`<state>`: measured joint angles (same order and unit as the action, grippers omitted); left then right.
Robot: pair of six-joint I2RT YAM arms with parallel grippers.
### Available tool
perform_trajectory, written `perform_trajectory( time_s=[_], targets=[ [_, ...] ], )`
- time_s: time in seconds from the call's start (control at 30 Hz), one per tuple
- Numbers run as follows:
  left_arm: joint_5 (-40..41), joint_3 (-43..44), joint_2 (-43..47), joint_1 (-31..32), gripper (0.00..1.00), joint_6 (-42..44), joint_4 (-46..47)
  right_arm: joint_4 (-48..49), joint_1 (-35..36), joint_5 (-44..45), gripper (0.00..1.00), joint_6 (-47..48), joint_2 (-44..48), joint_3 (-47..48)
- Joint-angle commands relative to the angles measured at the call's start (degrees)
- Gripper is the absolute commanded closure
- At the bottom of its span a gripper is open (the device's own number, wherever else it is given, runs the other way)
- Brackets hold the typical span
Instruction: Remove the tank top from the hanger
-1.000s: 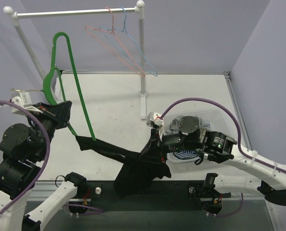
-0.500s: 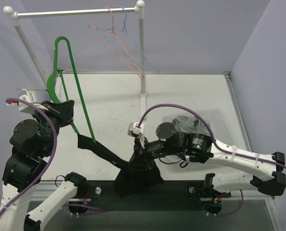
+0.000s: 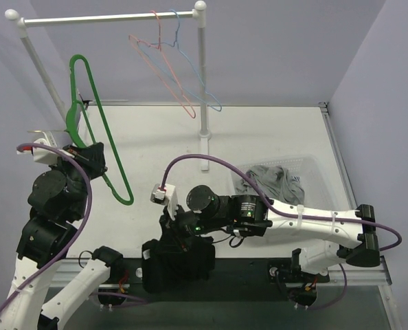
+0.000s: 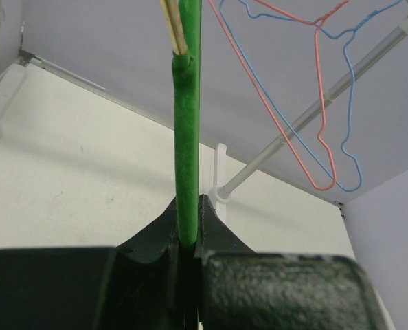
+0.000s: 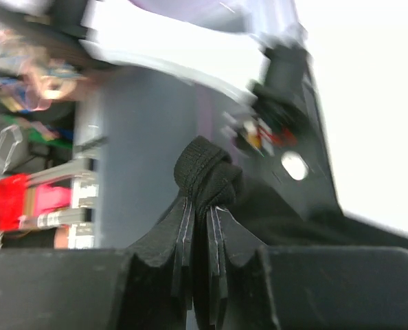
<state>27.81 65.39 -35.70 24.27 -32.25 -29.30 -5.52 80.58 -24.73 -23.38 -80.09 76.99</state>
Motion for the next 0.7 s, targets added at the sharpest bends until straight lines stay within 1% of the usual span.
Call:
perform_trajectory(
  time_s=[0.0, 0.1, 0.2, 0.23, 0.27, 0.3, 0.33, 0.4, 0.43, 0.47, 0.53, 0.57, 0.67],
  targets=[
    [-1.0, 2.73, 0.72, -0.28, 1.0, 2.98, 1.89, -1.51, -5.07, 8.02, 1.0, -6.06, 8.08, -5.79],
    [-2.93, 2.21, 2.48, -0.28, 1.0, 4.12, -1.45, -5.45, -8.85, 10.75, 1.0, -6.42, 12.67, -4.14],
    [-4.34, 1.59, 4.41, -0.28, 1.0, 5.53, -6.28, -13.01, -11.22, 16.8, 1.0, -3.35, 14.09, 3.84],
    [-4.61, 1.41, 4.76, -0.28, 1.0, 6.23, -7.43, -15.03, -11.75, 20.39, 1.0, -1.34, 14.0, 9.78],
    [-4.52, 1.24, 5.64, -0.28, 1.0, 7.45, -9.88, -19.22, -12.37, 22.16, 1.0, -0.1, 13.3, 12.8],
    [-4.17, 1.24, 6.17, -0.28, 1.0, 7.9, -11.03, -21.27, -12.98, 23.92, 1.0, 1.21, 12.86, 15.88],
    [-3.74, 1.32, 6.61, -0.28, 1.0, 8.43, -12.09, -24.25, -13.25, 28.81, 1.0, 4.27, 12.42, 22.0],
    [-3.38, 1.41, 7.92, -0.19, 1.0, 8.78, -14.2, -25.33, -13.86, 32.62, 1.0, 7.19, 11.81, 26.43],
    [-3.47, 1.5, 8.28, -0.28, 1.0, 9.31, -14.82, -25.24, -14.13, 35.95, 1.0, 8.94, 11.54, 28.37],
    [-3.64, 1.67, 8.8, -0.28, 1.0, 9.66, -15.08, -25.24, -14.22, 37.98, 1.0, 11.66, 11.37, 32.48],
    [-3.56, 1.94, 8.99, -0.28, 1.0, 10.45, -16.05, -25.15, -14.48, 40.8, 1.0, 15.27, 10.49, 36.63],
    [-3.38, 2.03, 8.98, -0.28, 1.0, 10.8, -16.23, -24.98, -14.57, 43.69, 1.0, 19.03, 9.44, 41.44],
    [-3.47, 2.03, 8.98, -0.28, 1.0, 11.42, -16.67, -24.1, -14.57, 47.48, 1.0, 24.5, 7.07, 48.06]
  ],
)
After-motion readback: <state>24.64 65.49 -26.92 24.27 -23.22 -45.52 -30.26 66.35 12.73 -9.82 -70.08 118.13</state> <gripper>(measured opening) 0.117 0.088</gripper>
